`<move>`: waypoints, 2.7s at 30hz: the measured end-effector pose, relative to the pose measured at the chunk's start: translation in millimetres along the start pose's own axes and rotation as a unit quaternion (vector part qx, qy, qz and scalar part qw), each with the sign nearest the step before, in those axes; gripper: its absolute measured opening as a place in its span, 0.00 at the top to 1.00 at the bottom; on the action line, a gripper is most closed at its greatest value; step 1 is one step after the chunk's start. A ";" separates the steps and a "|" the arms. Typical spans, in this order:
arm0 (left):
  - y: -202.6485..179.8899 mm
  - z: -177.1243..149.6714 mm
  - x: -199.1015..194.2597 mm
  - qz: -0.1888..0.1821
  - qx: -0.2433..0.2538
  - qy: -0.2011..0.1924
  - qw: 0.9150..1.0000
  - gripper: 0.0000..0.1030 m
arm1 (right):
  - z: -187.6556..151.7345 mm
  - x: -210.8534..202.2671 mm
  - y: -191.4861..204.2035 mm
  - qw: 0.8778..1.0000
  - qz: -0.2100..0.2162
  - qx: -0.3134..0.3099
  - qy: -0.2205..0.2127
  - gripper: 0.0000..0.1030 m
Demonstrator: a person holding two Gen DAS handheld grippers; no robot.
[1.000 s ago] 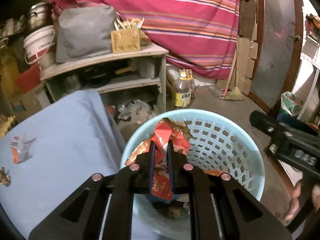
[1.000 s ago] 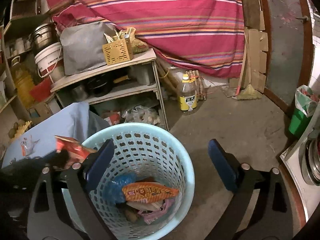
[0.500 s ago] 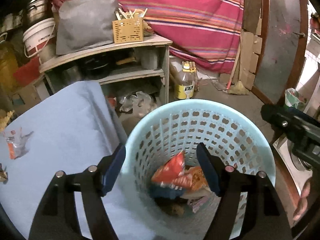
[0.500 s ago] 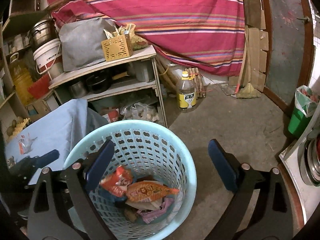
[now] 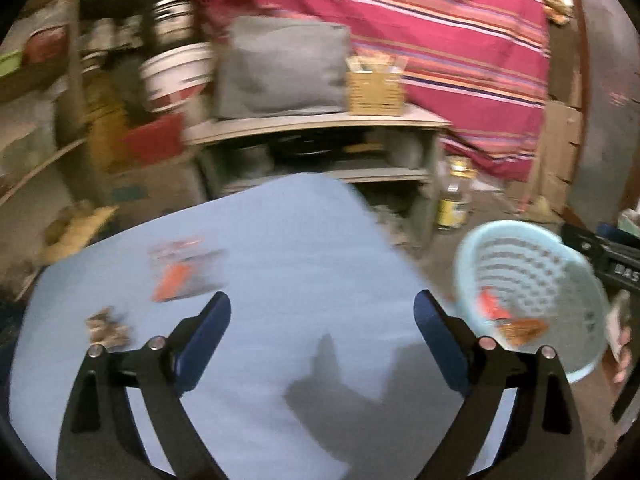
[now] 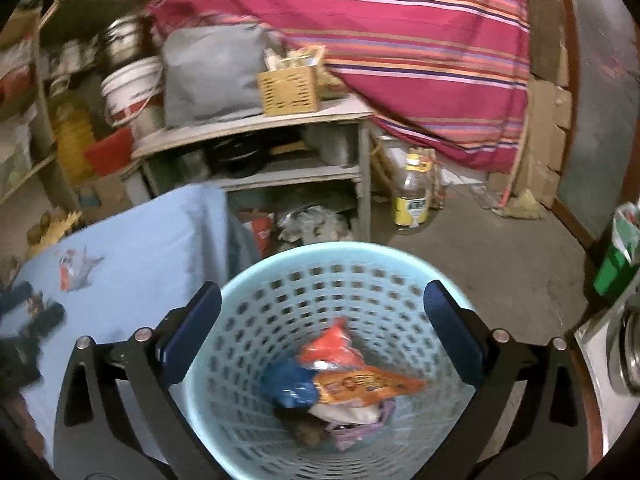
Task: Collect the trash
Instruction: 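Move both open tools back over the table toward the crumpled brown paper, then close the left tool on the crumpled brown paper, then grasp the clear orange-trimmed wrapper with the right tool while the left holds the paper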
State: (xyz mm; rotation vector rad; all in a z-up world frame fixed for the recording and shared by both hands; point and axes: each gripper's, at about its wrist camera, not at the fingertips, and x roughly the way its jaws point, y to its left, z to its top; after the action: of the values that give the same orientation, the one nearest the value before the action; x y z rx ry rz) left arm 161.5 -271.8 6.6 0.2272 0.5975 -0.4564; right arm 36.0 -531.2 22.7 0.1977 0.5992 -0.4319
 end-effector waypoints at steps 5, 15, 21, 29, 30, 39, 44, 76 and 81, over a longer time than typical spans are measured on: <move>87.4 -20.4 11.8 0.090 -0.025 0.008 0.996 0.08 | -6.3 12.5 54.4 0.999 0.007 -0.048 0.011 0.04; 213.3 -48.9 52.9 0.129 -0.104 0.074 0.983 0.08 | -6.3 36.9 152.9 0.995 0.059 -0.078 0.023 0.04; 233.3 -50.5 70.2 0.100 -0.131 0.084 0.983 0.17 | -9.8 52.3 209.5 0.991 0.077 -0.103 0.034 0.04; 233.7 -49.9 85.3 0.055 -0.125 0.106 0.985 0.51 | -10.8 74.8 266.0 0.986 0.090 -0.134 0.043 0.04; 232.9 -49.9 84.9 0.055 -0.122 0.105 0.985 0.52 | -10.0 78.7 274.5 0.985 0.097 -0.133 0.045 0.04; 261.2 -43.3 61.5 0.065 -0.120 0.074 0.988 0.64 | 4.3 105.7 357.6 0.978 0.127 -0.154 0.051 0.04; 294.6 -41.0 37.2 0.080 -0.147 0.041 0.985 0.64 | 9.0 138.6 384.0 0.978 0.118 -0.153 0.080 0.04; 272.1 -27.4 -17.5 0.125 -0.141 -0.031 0.982 0.64 | -2.6 70.9 294.1 0.977 0.165 -0.122 0.065 0.95; 240.1 -25.5 -17.0 0.132 -0.114 -0.033 0.984 0.64 | 0.7 36.5 244.5 0.981 0.150 -0.120 0.042 0.95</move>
State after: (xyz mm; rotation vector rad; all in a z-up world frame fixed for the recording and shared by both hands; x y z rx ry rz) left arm 250.7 -47.0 14.0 0.0709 0.5413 -0.1365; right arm 172.7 -325.5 15.7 0.0732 0.6859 -0.0586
